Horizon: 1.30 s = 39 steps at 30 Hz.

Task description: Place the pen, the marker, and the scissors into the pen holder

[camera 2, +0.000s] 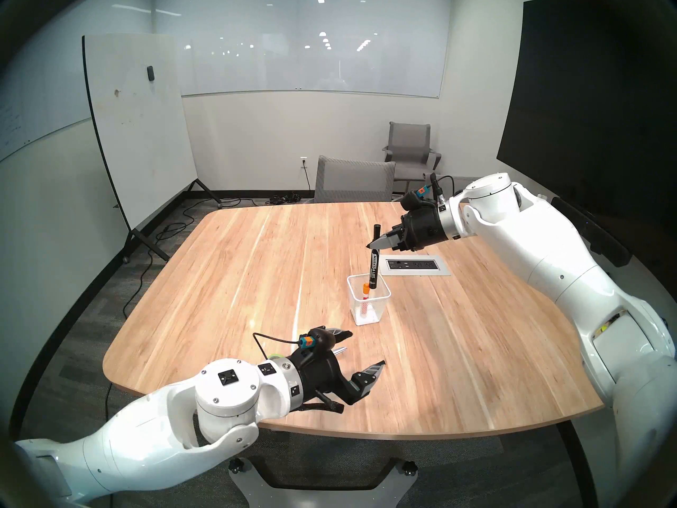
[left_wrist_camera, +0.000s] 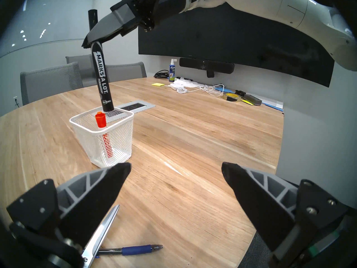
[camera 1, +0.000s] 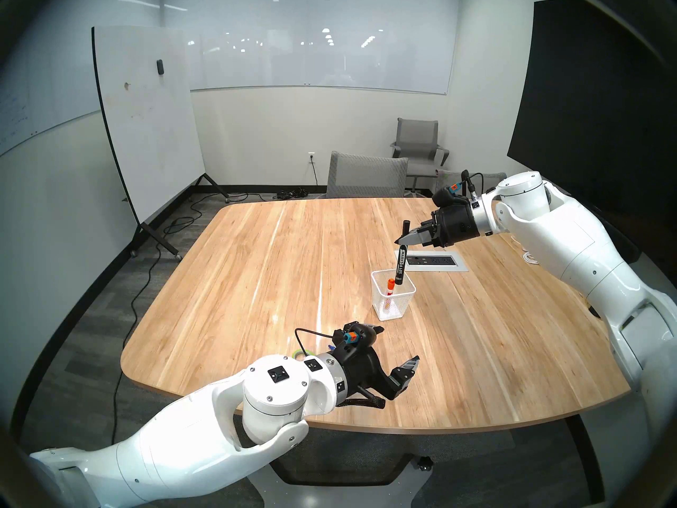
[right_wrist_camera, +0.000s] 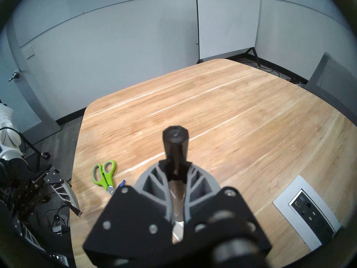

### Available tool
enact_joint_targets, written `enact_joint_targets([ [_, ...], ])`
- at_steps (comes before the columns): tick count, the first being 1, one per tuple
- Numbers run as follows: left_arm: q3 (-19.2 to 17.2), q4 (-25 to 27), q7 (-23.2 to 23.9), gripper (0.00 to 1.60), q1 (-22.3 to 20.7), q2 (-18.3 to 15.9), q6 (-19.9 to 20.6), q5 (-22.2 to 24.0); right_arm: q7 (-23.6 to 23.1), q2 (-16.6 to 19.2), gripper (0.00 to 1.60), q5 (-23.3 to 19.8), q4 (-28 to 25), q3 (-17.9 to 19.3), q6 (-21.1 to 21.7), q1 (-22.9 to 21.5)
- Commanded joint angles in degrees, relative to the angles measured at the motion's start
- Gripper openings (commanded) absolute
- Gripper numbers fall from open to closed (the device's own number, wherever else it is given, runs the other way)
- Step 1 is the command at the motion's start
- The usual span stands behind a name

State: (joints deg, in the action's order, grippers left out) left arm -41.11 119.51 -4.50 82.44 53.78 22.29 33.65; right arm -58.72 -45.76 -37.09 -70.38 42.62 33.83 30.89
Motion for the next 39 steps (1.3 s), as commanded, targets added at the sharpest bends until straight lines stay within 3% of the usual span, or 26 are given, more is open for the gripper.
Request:
enact_joint_targets([
  [1,-0.3,1.5,-0.2,1.60,-0.1,0.4,-0.5,0.1,0.1,-0.2,0.00,-0.3,0.2,0.8,-1.4,-0.4],
  [39,-0.3,1.5,-0.2,1.60,-0.1,0.4,-0.5,0.1,-1.9,0.7,0.00,-1.1,2.0,1.6,-2.9,0.8],
])
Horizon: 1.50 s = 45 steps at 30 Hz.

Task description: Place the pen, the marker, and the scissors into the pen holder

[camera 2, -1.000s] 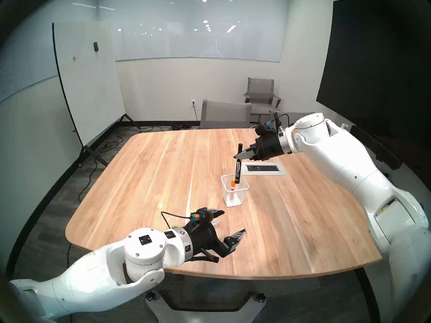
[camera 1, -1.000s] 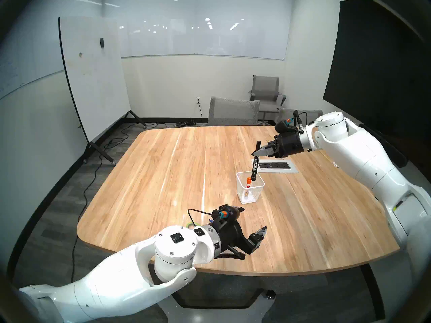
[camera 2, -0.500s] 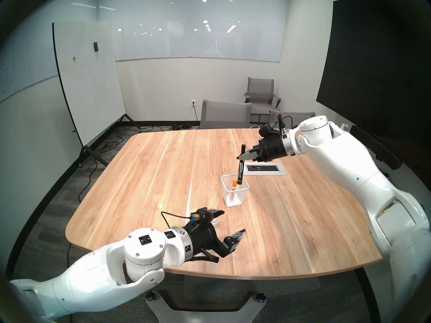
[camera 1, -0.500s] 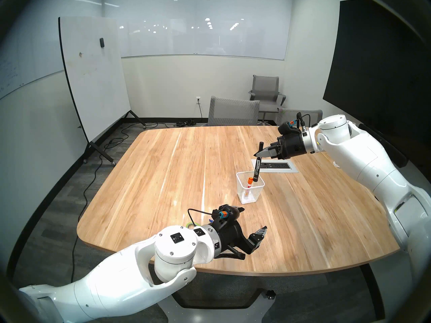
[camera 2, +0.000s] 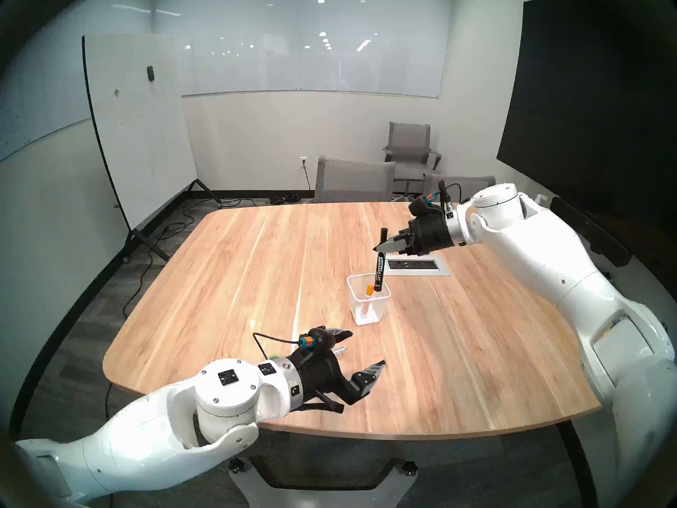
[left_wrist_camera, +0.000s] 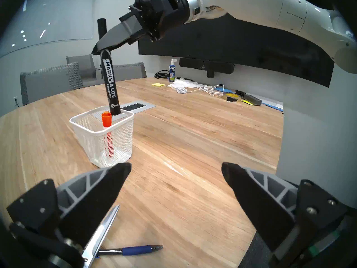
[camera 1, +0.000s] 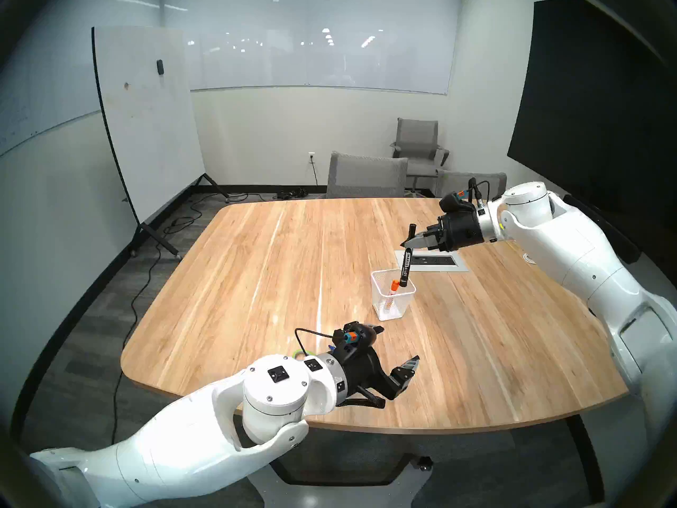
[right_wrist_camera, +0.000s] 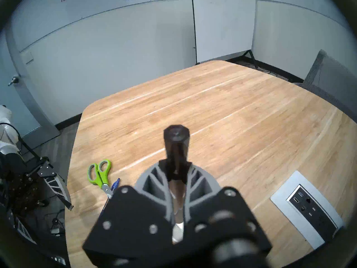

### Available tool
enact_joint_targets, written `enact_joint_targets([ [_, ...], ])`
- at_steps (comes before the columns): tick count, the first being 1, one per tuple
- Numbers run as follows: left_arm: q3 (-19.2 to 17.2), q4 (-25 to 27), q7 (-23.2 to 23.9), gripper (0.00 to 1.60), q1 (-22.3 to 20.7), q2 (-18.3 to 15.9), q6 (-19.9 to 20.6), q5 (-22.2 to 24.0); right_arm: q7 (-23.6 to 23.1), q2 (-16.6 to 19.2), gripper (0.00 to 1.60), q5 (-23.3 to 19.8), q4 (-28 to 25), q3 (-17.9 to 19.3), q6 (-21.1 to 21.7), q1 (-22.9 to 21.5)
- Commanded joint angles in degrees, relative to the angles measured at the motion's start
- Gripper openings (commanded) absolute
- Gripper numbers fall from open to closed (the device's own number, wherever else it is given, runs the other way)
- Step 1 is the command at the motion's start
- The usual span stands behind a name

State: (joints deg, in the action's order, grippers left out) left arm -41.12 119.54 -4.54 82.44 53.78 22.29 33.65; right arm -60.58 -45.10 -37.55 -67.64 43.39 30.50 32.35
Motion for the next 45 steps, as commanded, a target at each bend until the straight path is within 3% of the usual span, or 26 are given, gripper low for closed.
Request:
enact_joint_targets([
  [1,-0.3,1.5,-0.1,1.60,-0.1,0.4,-0.4,0.1,0.0,0.1,0.00,-0.6,-0.7,0.8,0.4,-0.7],
  [18,-0.3,1.5,-0.1,1.60,-0.1,0.4,-0.4,0.1,-0.1,0.5,0.00,-1.2,-2.3,2.0,1.8,-0.5],
  [45,-0.3,1.5,-0.1,1.60,-0.1,0.4,-0.4,0.1,-0.3,0.0,0.00,-0.7,-0.2,2.2,0.8,-0.3],
])
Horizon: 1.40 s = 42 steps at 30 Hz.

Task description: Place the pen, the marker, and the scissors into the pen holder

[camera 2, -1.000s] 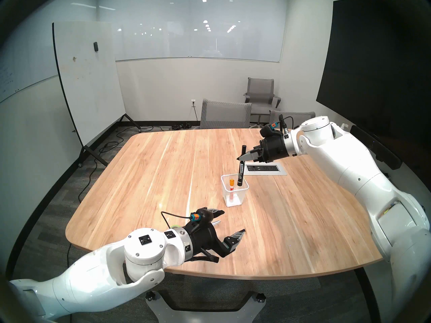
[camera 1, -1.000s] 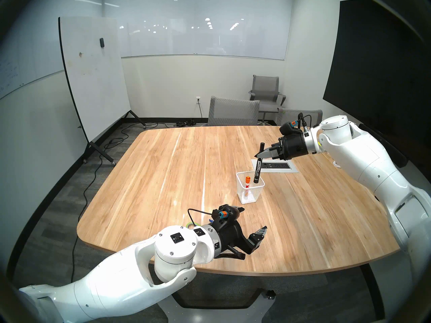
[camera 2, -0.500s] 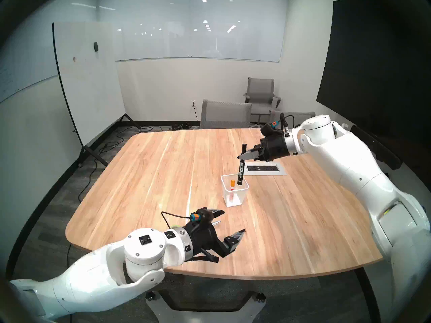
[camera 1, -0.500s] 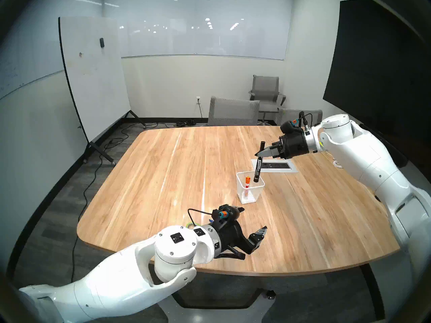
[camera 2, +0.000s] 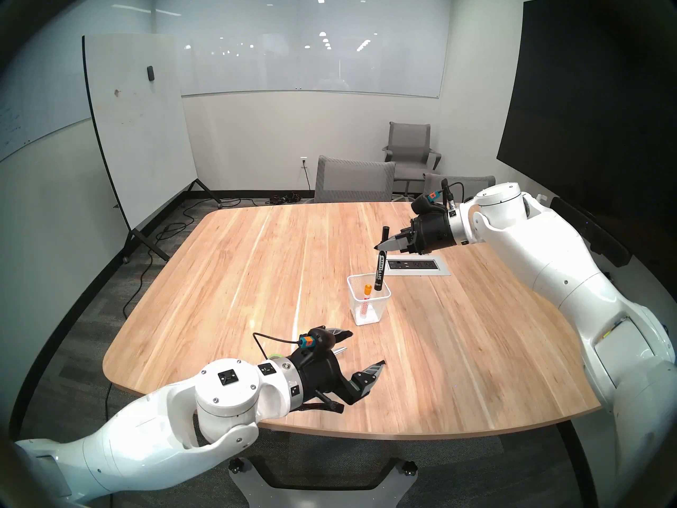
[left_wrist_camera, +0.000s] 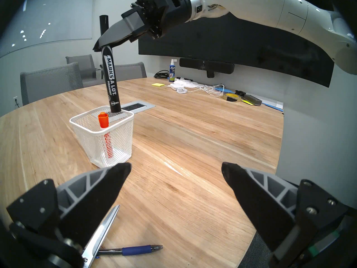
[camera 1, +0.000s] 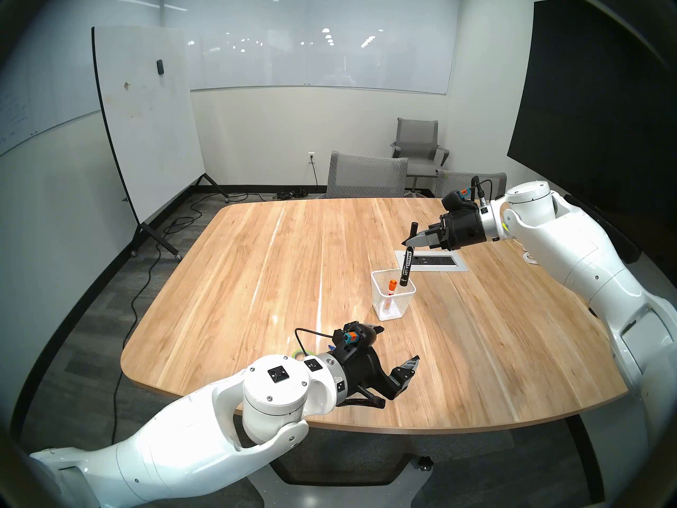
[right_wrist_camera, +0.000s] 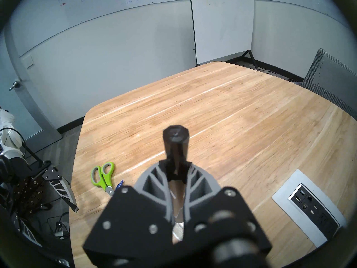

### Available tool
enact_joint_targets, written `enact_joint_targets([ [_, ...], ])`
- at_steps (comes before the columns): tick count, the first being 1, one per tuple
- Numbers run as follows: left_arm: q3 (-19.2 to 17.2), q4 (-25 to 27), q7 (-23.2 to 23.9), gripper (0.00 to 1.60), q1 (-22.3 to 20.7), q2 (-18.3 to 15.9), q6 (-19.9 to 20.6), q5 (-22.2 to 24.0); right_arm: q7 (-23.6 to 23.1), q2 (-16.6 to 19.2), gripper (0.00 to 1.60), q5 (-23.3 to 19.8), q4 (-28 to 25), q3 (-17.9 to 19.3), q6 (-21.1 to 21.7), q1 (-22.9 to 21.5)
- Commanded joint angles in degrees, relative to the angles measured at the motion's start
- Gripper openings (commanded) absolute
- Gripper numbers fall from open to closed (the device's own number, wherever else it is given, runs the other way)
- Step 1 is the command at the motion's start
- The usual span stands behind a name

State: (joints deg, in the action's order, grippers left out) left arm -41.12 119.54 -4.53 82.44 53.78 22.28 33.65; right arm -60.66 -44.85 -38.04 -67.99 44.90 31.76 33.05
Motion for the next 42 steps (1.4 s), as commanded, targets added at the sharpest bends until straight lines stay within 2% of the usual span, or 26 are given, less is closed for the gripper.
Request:
enact_joint_targets([
  [1,-0.3,1.5,-0.1,1.60,-0.1,0.4,-0.4,0.1,-0.2,-0.1,0.00,-0.3,0.0,0.7,-0.6,-0.9],
  [22,-0.3,1.5,-0.1,1.60,-0.1,0.4,-0.4,0.1,0.4,1.2,0.00,-1.4,-1.2,2.1,-3.7,2.8],
  [42,-0.3,1.5,-0.1,1.60,-0.1,0.4,-0.4,0.1,0.5,1.4,0.00,-2.3,-1.3,2.6,-4.7,5.1],
])
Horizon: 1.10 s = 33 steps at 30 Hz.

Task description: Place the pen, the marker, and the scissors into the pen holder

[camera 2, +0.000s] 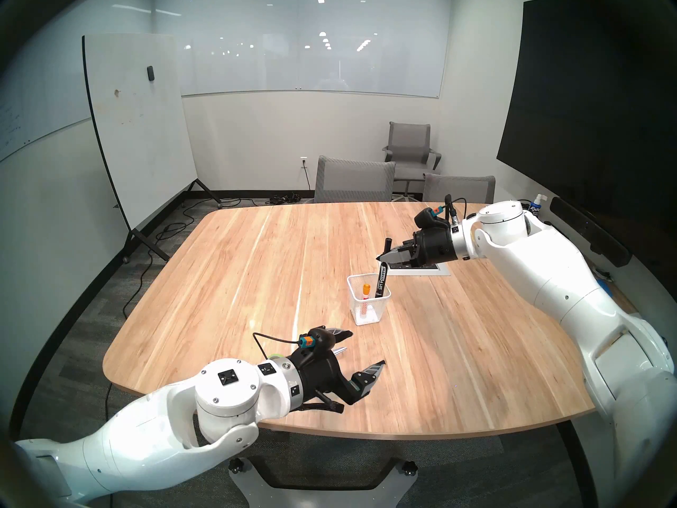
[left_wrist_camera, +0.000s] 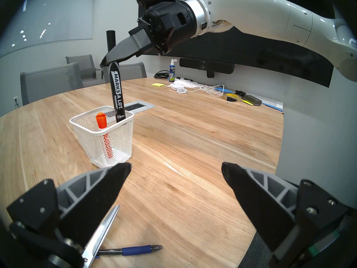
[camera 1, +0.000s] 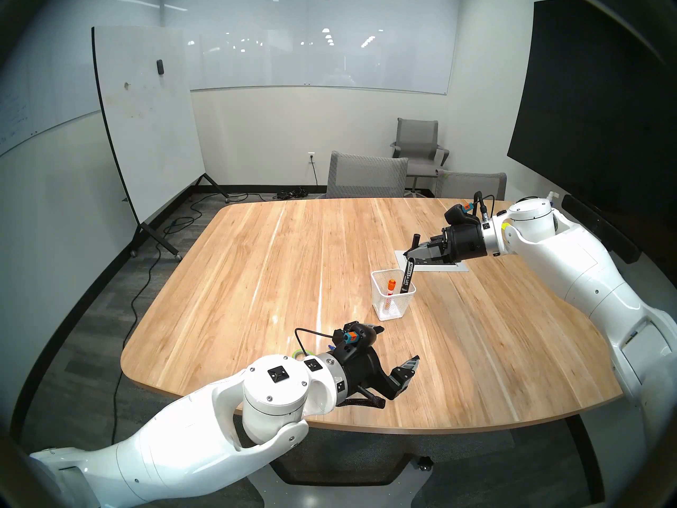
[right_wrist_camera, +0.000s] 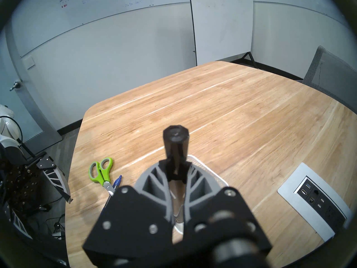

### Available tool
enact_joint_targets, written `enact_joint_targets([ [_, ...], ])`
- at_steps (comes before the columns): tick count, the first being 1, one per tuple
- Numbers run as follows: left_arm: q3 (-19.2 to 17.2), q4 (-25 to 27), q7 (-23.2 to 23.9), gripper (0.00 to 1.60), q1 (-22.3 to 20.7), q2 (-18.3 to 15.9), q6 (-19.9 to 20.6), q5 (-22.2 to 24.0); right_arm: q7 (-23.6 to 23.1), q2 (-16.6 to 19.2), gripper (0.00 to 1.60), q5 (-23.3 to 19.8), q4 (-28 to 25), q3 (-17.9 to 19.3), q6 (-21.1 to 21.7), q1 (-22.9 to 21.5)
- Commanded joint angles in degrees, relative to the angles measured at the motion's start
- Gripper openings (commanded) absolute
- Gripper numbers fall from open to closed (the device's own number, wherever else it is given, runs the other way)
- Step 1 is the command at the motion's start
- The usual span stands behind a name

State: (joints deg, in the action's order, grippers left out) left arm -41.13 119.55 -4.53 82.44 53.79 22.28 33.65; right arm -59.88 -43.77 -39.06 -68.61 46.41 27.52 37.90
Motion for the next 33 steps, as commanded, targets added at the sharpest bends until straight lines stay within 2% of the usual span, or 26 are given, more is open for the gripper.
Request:
enact_joint_targets([
  [1,-0.3,1.5,-0.1,1.60,-0.1,0.4,-0.4,0.1,-0.1,0.4,0.00,-1.4,-1.0,1.2,-0.5,0.7],
  [16,-0.3,1.5,-0.1,1.60,-0.1,0.4,-0.4,0.1,2.7,0.9,0.00,-1.5,-3.8,2.2,-2.7,3.6],
  [33,-0.3,1.5,-0.1,1.60,-0.1,0.4,-0.4,0.1,6.2,-0.2,0.00,-1.1,-4.9,2.7,-4.5,4.8],
])
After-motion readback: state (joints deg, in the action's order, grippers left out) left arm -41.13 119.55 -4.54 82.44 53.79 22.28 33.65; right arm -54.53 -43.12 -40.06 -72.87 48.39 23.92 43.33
